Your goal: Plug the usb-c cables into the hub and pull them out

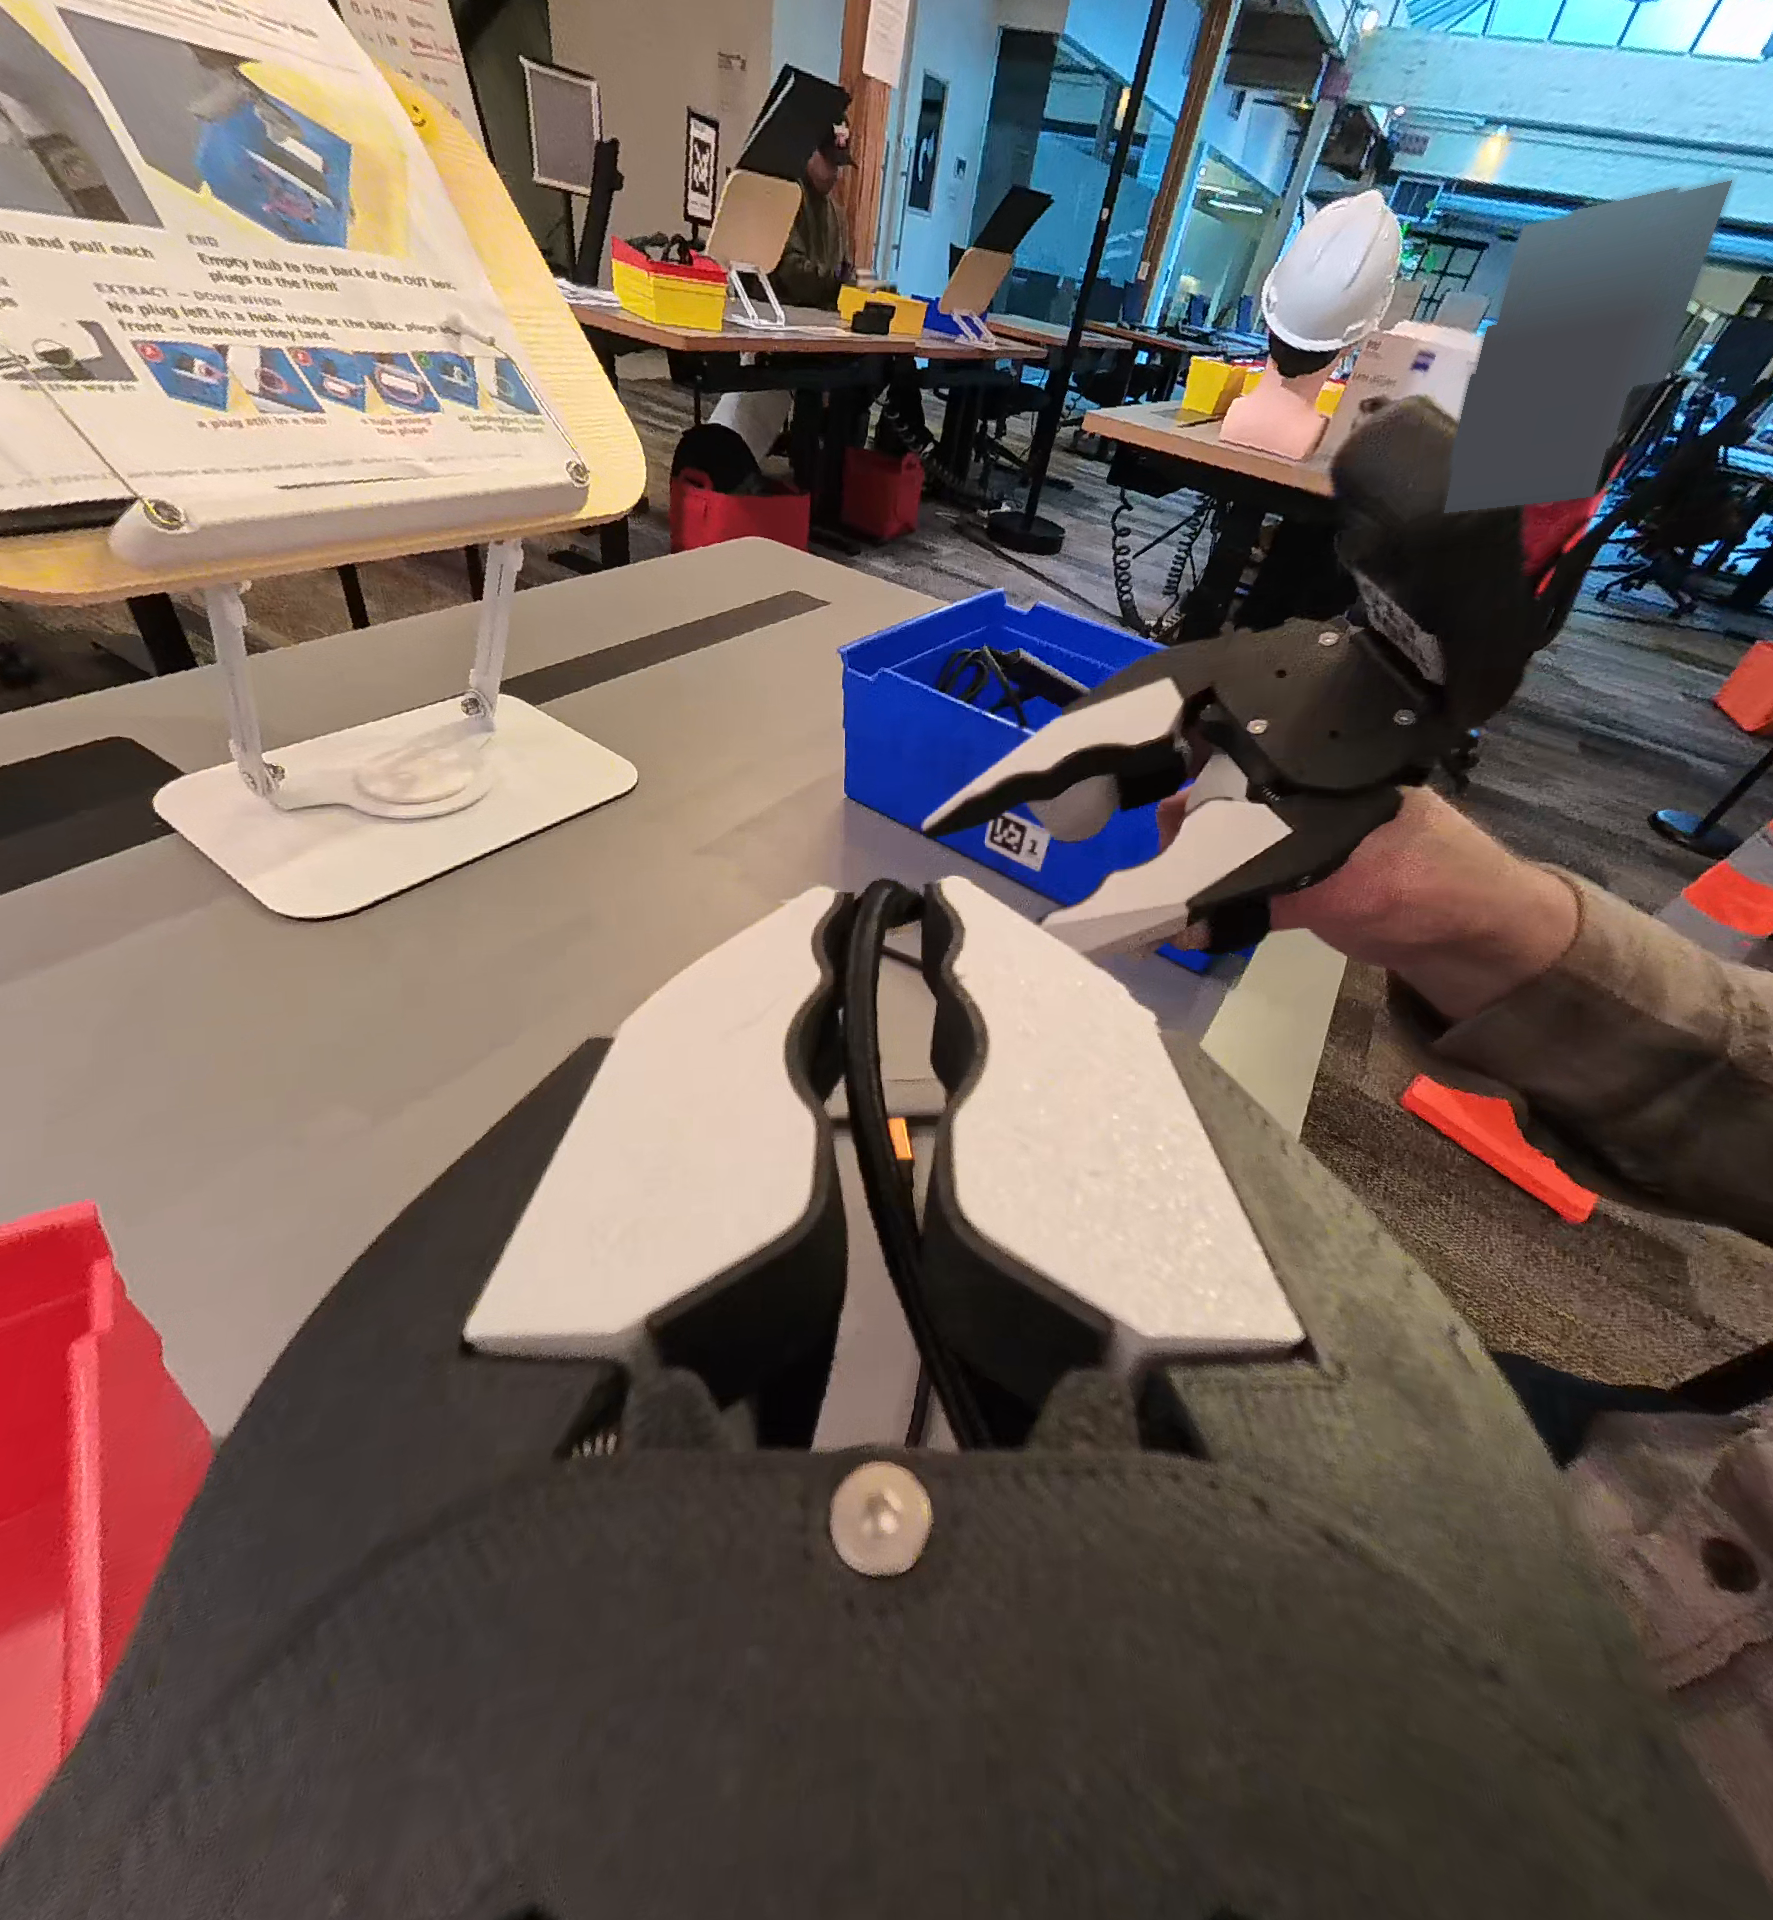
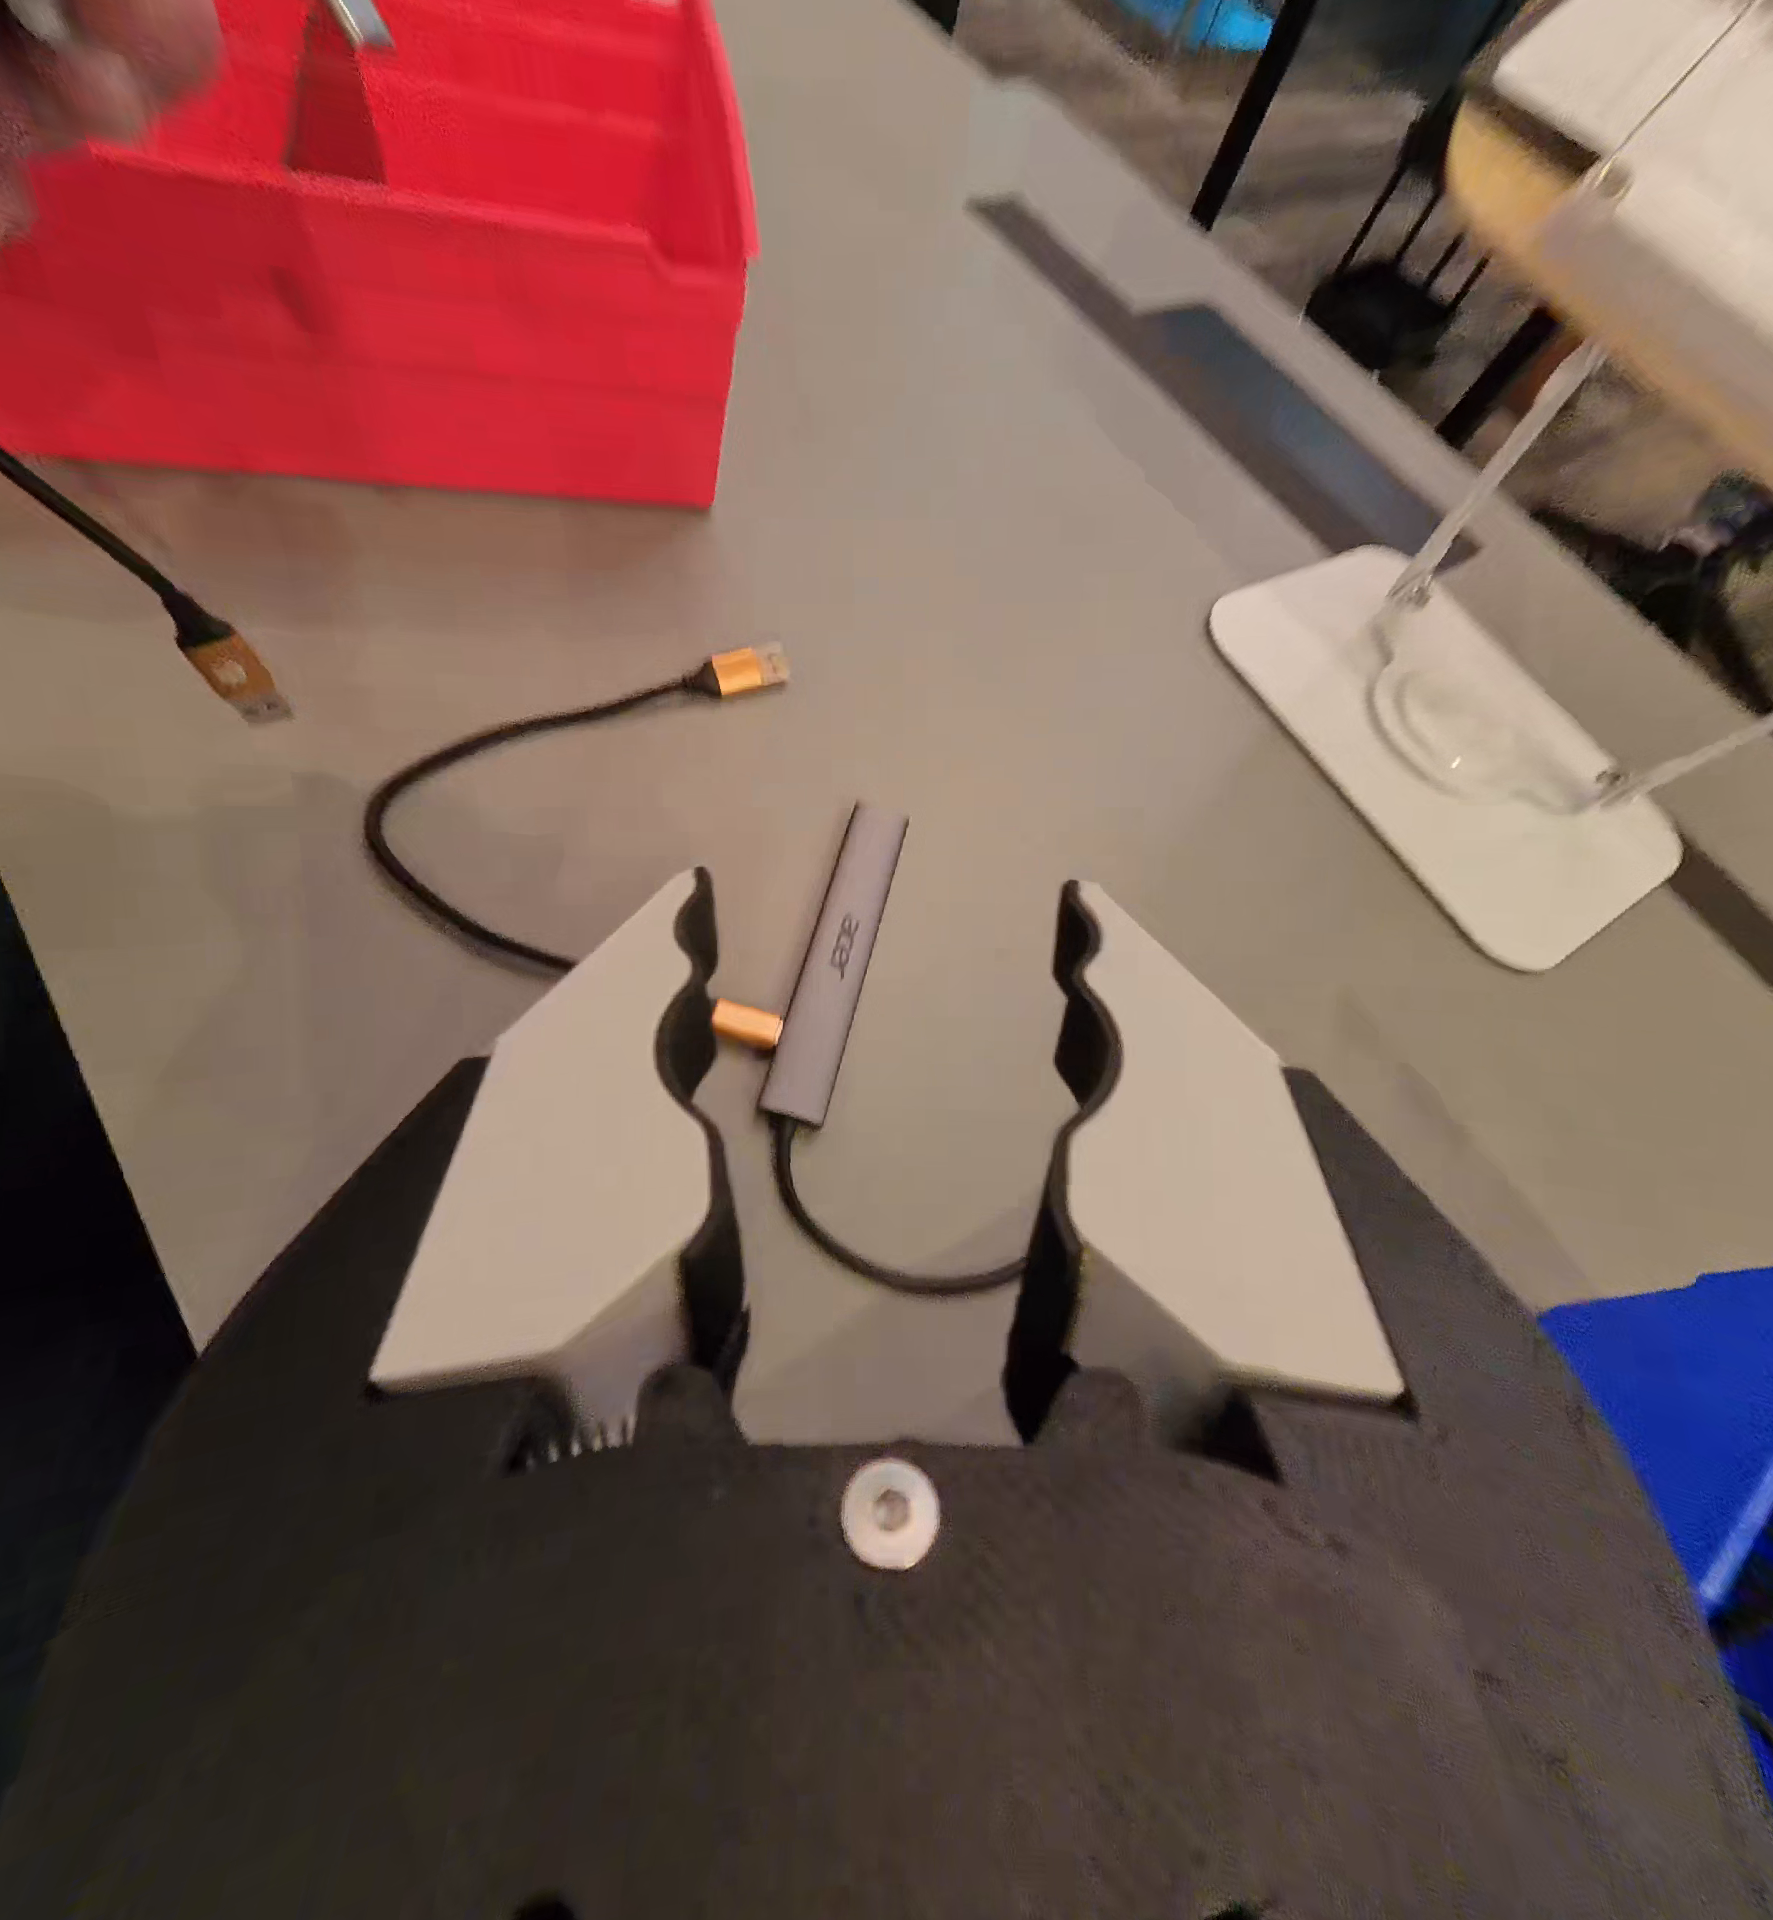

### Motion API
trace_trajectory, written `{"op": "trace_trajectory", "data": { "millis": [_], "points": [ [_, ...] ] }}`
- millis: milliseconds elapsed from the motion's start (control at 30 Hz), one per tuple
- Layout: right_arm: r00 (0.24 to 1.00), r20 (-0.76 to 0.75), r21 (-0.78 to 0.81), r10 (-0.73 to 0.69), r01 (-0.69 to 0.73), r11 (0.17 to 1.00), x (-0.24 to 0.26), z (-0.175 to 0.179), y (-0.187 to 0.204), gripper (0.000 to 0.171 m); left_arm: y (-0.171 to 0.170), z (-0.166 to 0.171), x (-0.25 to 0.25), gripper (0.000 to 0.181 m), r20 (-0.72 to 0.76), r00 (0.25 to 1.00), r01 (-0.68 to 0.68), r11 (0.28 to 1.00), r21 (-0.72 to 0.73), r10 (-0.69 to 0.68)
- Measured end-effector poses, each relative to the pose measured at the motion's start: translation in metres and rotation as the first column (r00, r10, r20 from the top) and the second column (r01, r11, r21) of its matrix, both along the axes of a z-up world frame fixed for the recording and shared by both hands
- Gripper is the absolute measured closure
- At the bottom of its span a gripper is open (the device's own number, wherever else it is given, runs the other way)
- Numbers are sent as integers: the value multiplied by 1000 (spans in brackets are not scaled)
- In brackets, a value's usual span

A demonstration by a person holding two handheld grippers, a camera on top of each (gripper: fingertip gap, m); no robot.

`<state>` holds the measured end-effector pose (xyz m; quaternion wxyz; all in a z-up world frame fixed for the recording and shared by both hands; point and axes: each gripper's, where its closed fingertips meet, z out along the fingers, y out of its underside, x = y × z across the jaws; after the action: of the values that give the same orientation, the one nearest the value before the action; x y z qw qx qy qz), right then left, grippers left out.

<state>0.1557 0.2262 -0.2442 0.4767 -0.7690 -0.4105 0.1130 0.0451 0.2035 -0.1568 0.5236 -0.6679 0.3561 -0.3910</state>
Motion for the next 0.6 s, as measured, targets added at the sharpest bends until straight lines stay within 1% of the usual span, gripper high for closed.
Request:
{"op": "trace_trajectory", "data": {
  "millis": [100,233,367,433,500,600],
  "points": [
    [998,67,-106,-2,9,994,3,-28,-6,92,-3,-6,2,170,-13,1000,13,1000,-1,-13],
    [993,120,-219,18,9,976,3,-69,-15,99,-3,-12,5,170,-15,1000,26,1000,-6,-26],
    [982,188,-258,24,26,966,4,-101,-15,100,-5,-16,8,170,-13,999,40,999,-11,-40],
    [981,195,-268,23,31,963,3,-110,-12,106,-6,-17,9,170,-12,999,43,999,-13,-43],
    [983,182,-267,26,24,963,0,-115,-9,117,-6,-19,9,170,-9,999,44,999,-14,-44],
    [992,125,-292,24,14,956,-6,-117,-7,139,-6,-20,8,170,-4,999,41,999,-17,-41]
  ]
}}
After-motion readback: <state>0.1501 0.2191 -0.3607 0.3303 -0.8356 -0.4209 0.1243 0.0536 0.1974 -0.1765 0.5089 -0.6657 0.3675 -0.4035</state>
